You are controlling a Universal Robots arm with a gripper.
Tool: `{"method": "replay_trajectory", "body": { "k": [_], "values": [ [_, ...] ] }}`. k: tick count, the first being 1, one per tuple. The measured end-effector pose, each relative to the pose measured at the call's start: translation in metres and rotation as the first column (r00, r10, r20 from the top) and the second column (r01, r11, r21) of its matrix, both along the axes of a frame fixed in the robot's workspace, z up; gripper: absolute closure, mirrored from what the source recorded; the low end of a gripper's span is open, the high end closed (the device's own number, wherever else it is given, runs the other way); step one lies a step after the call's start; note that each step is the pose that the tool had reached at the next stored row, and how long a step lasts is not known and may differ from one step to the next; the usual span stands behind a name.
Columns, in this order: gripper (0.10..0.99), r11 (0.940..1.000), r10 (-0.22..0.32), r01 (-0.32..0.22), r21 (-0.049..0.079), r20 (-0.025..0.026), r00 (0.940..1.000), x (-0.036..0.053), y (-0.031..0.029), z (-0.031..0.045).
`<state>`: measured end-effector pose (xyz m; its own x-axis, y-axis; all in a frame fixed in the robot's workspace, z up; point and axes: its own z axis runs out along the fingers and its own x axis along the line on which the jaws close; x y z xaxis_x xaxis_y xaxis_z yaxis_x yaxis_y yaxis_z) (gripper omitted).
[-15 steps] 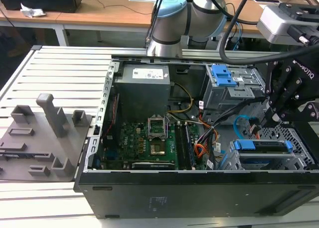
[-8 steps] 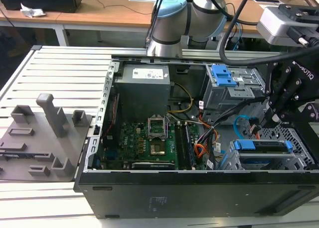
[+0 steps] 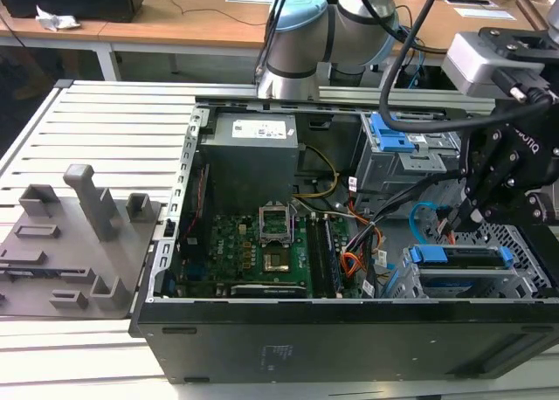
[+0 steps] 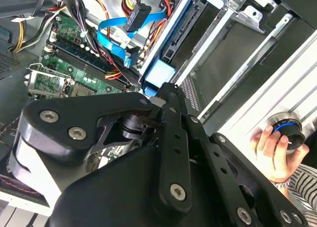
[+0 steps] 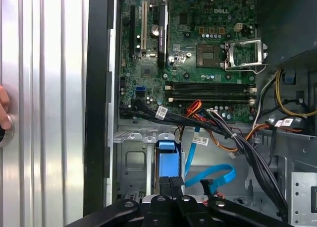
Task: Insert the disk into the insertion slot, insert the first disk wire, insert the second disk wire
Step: 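Insert the disk into the insertion slot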
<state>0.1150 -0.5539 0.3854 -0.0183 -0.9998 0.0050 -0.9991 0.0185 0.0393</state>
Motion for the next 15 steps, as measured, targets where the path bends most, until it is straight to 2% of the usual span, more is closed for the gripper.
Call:
{"method": "replay_trajectory", "body": {
  "k": [7,10,12,15],
  "values": [
    [0.98,1.0,0.0,0.0,0.0,0.0,1.0,0.0004,0.0,-0.0155],
    [0.98,1.0,0.0,0.0,0.0,0.0001,1.0,0.0056,0.0004,-0.0197],
    [0.98,1.0,0.0,0.0,0.0,-0.0001,1.0,0.0152,0.0014,-0.023],
    [0.98,1.0,0.0,0.0,0.0,-0.0001,1.0,0.0181,0.0015,-0.0276]
  ]
}}
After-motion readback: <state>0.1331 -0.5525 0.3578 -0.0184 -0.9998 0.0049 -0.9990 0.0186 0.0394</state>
